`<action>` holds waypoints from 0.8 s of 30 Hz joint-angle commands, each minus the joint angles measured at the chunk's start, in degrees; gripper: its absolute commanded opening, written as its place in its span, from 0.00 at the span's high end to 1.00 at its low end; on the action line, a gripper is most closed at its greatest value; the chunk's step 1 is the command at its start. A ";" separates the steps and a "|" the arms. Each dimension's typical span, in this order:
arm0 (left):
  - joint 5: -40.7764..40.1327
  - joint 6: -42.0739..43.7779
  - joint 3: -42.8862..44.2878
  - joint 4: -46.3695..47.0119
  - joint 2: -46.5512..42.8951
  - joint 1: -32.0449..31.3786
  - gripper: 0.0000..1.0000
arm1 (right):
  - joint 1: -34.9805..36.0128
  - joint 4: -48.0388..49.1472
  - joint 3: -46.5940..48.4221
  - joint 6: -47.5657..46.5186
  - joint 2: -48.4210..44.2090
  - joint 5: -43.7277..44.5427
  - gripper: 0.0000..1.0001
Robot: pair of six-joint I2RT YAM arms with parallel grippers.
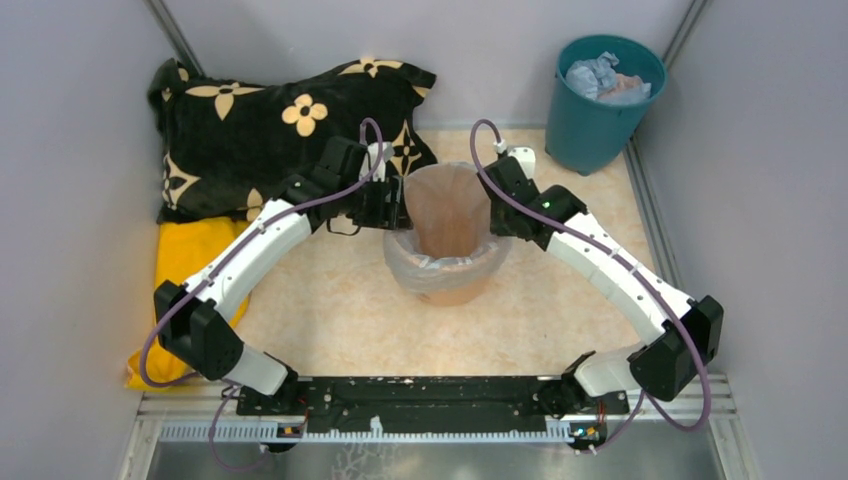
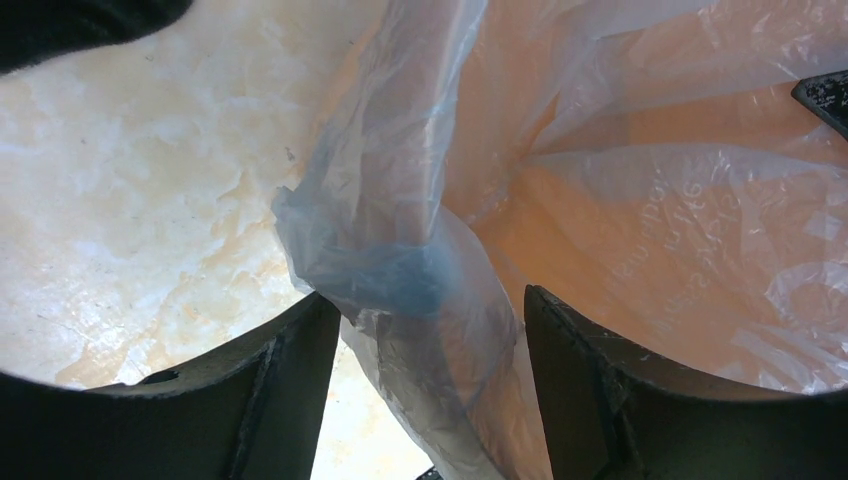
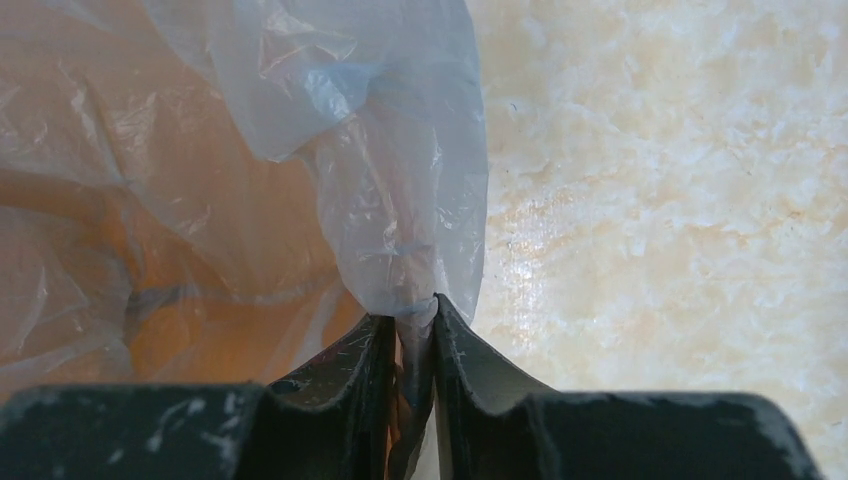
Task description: Put the trash bags into the trash bin
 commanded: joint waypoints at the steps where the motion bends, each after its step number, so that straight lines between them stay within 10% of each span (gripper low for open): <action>1: -2.09 1.34 3.31 -0.57 0.52 -0.29 0.26 | -1.03 4.07 -0.15 -0.04 1.01 -2.56 0.82; 16: -4.98 1.40 6.38 -1.74 5.84 0.19 0.24 | -2.82 6.76 1.29 -0.74 4.78 -6.14 0.81; 24: -4.40 1.84 4.04 -3.54 1.70 0.19 0.01 | -3.37 5.07 1.62 -1.27 1.52 -6.26 0.42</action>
